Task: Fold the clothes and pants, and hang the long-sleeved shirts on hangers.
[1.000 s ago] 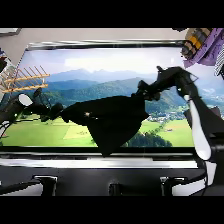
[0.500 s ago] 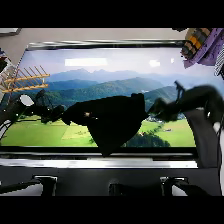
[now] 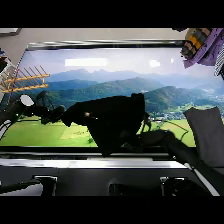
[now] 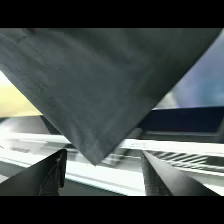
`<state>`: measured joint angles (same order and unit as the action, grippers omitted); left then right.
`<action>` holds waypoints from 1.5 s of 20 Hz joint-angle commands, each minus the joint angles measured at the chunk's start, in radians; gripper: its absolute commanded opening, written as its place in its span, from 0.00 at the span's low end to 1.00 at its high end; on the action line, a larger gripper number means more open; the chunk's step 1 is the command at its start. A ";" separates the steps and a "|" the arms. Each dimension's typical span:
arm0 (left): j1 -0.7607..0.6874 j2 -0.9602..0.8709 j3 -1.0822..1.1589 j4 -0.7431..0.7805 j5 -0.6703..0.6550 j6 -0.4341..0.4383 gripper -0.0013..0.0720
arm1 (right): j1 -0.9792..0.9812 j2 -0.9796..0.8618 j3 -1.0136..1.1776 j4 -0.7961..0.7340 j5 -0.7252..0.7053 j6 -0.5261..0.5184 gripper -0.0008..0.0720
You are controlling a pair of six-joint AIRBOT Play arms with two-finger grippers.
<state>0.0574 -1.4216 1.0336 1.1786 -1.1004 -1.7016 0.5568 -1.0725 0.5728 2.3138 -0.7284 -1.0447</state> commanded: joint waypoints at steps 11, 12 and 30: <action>-0.001 -0.002 0.000 0.000 -0.010 0.000 0.04 | 0.187 -0.171 -0.017 0.042 0.338 0.215 0.73; -0.001 -0.002 0.000 0.000 -0.011 0.000 0.04 | 0.186 -0.178 -0.015 0.042 0.349 0.215 0.61; 0.277 0.396 0.576 -0.034 -0.090 0.048 0.04 | -0.480 0.497 0.661 -0.293 -0.034 -0.146 0.05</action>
<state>0.2722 -1.1282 1.4570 1.1599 -1.1873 -1.6455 0.2108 -0.6872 1.0367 2.0552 -0.6067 -1.0561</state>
